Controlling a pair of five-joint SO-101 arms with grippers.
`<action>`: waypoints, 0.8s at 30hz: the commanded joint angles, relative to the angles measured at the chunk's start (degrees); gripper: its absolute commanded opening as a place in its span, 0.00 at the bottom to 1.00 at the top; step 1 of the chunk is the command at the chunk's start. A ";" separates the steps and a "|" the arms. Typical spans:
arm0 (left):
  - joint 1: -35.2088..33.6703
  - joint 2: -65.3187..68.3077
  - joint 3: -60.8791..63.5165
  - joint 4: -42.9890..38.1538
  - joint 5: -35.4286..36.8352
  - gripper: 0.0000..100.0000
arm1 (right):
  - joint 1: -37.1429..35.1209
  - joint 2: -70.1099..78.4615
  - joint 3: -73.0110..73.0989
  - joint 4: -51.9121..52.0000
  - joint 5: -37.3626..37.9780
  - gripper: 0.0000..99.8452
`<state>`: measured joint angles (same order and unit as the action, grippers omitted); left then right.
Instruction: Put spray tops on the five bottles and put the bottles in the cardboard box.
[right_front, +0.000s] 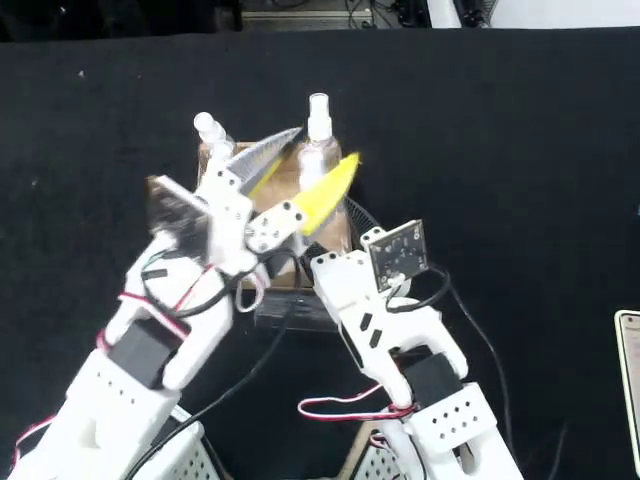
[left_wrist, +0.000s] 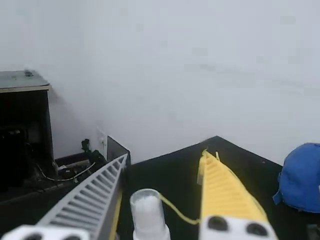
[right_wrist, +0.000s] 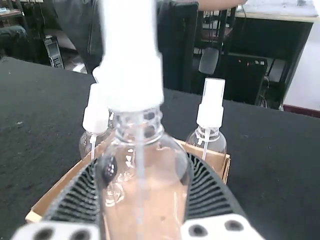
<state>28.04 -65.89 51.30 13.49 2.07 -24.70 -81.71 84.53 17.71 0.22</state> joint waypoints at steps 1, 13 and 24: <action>-3.65 -6.42 -2.68 1.23 -0.44 0.20 | -0.44 -2.24 -0.66 -1.76 -0.09 0.01; -29.93 -5.89 1.89 1.93 -0.09 0.20 | 4.66 -1.63 -1.01 -13.36 -7.74 0.01; -49.27 -1.41 13.05 1.76 0.00 0.20 | 4.57 22.73 -9.98 -25.05 -8.09 0.01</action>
<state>-18.11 -67.38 63.34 15.43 2.07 -21.10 -68.18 81.63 -4.09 -7.34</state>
